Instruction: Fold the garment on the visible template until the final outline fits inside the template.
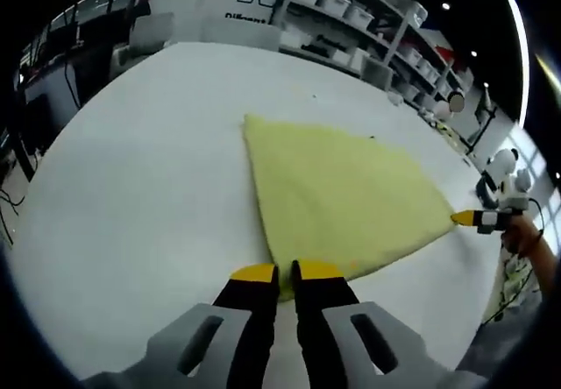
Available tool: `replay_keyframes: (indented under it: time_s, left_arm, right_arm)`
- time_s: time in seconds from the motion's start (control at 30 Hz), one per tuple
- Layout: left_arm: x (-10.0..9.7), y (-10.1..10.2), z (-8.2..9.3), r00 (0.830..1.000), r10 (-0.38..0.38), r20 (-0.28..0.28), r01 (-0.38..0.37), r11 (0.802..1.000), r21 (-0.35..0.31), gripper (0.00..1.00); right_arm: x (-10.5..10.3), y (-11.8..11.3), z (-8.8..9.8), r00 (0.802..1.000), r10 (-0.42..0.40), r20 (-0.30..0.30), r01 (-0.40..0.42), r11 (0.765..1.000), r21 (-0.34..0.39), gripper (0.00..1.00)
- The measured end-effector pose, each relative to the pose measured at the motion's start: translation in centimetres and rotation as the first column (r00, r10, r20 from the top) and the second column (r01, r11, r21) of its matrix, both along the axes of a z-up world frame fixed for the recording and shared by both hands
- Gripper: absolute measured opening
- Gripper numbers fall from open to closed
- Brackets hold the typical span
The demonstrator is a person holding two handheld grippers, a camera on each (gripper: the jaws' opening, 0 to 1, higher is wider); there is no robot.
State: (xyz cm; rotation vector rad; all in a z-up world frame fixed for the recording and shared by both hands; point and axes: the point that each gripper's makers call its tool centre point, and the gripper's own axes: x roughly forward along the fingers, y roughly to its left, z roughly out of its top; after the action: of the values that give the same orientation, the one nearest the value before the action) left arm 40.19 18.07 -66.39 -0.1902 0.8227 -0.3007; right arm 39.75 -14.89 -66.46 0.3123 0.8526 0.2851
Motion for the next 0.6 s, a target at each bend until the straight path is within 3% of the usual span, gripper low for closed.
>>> replay_keyframes:
  time_s: [0.3,0.43,0.6]
  left_arm:
    - [-1.3,0.7,0.0,1.0,-0.024,-0.021,0.025,0.998,0.051,0.05]
    - [-2.0,1.3,0.0,0.999,-0.043,-0.013,0.044,0.994,0.1,0.05]
    - [-2.8,1.8,0.0,0.999,-0.036,-0.017,0.038,0.993,0.112,0.05]
  right_arm:
    - [-1.0,0.4,0.0,1.0,0.024,-0.016,-0.024,1.0,0.0,0.0]
    - [-2.0,1.0,-0.1,0.998,0.069,-0.008,-0.069,0.997,-0.017,0.0]
    - [-2.6,0.9,-0.3,0.994,0.106,-0.013,-0.106,0.994,-0.03,0.0]
